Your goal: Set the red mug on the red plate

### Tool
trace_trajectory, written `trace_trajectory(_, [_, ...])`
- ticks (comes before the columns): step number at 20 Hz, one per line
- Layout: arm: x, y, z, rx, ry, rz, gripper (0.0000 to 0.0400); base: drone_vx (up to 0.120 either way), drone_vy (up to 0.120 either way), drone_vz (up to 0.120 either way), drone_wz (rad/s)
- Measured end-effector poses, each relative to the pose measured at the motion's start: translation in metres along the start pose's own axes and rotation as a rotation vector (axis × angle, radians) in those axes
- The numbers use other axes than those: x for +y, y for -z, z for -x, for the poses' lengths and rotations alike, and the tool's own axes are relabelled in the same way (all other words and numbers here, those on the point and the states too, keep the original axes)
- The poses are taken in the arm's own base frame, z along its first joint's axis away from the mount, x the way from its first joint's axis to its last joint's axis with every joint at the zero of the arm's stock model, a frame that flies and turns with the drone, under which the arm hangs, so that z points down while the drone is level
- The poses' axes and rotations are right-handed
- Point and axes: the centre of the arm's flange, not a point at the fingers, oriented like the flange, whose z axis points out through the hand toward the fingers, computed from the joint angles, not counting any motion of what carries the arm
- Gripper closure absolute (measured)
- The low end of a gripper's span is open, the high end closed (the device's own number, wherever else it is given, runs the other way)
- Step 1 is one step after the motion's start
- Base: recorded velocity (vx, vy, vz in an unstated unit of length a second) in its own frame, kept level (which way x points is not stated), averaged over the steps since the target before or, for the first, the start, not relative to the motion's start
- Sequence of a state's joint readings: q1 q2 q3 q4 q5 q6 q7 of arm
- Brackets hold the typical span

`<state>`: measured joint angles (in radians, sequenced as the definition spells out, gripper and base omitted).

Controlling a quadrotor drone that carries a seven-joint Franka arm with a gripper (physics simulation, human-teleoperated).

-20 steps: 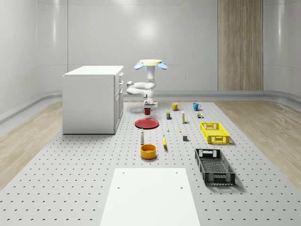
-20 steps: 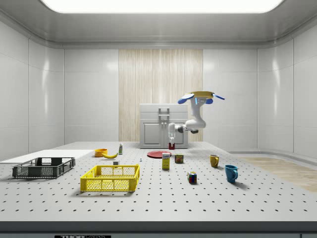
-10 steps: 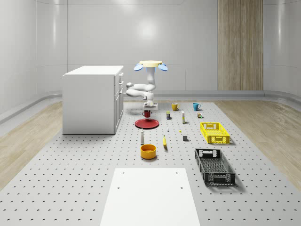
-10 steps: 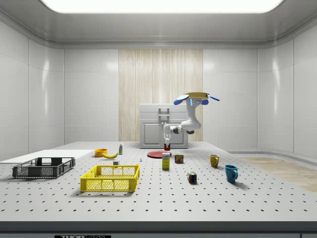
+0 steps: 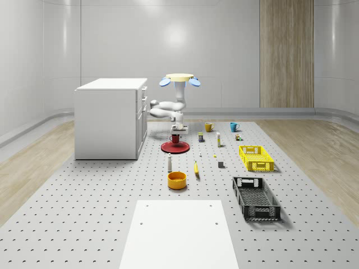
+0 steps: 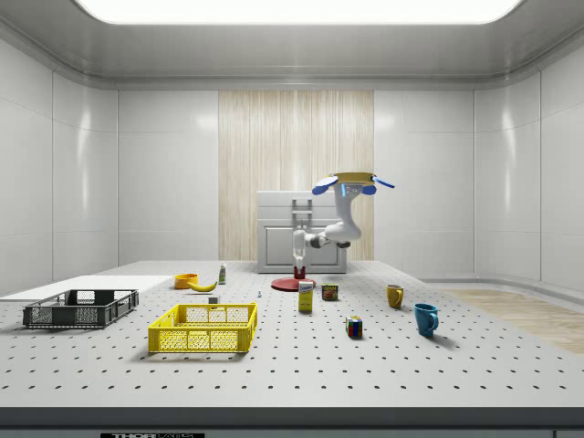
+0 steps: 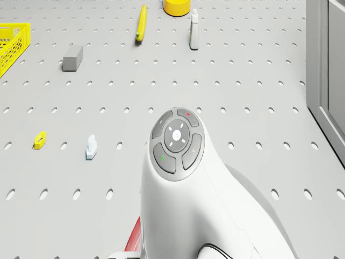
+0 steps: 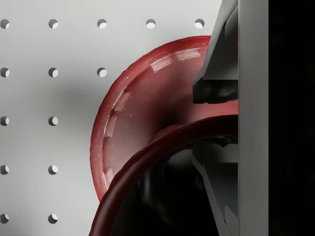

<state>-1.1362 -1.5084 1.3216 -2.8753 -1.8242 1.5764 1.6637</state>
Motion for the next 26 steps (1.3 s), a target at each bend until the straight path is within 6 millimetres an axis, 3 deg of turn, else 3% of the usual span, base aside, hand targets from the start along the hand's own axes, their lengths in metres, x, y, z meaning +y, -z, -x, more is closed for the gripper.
trace_trajectory(5, [0.0,0.0,0.0,0.0,0.0,0.0,0.0301,0.12,0.0,0.0,0.0])
trace_trajectory(15, [0.0,-0.027,0.0,0.0,0.0,0.0,0.0301,0.004,0.0,0.0,0.0])
trace_trajectory(17, [0.0,-0.032,0.0,0.0,0.0,0.0,0.0183,0.0,0.0,0.0,0.0])
trace_trajectory(19, [0.0,-0.033,0.0,0.0,0.0,0.0,0.0111,0.0,0.0,0.0,0.0])
trace_trajectory(22, [0.0,-0.027,0.0,0.001,0.0,0.001,0.0052,0.0,0.0,0.0,0.0])
trace_trajectory(26, [0.0,-0.012,0.0,0.001,0.0,0.001,0.0019,0.0,0.0,0.0,0.0])
